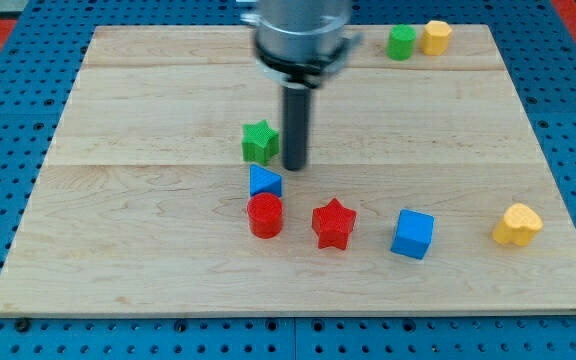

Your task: Move the green star top right to the blue triangle

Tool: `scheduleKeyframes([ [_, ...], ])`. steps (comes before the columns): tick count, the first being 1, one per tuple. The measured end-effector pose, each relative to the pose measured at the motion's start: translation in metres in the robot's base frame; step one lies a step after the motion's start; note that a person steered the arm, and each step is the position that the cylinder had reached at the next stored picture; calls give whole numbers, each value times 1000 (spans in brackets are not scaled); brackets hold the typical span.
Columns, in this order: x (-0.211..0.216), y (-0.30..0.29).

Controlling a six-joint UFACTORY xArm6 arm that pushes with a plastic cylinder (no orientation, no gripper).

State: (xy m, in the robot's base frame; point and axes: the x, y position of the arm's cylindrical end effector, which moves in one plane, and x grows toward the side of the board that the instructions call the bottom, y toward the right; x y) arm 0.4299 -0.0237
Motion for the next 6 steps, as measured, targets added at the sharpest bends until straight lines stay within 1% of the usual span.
scheduleKeyframes([
  [1, -38, -50],
  [2, -35, -86],
  [3, -52, -149],
  [4, -110, -93],
  [5, -118, 5],
  [6, -91, -58],
])
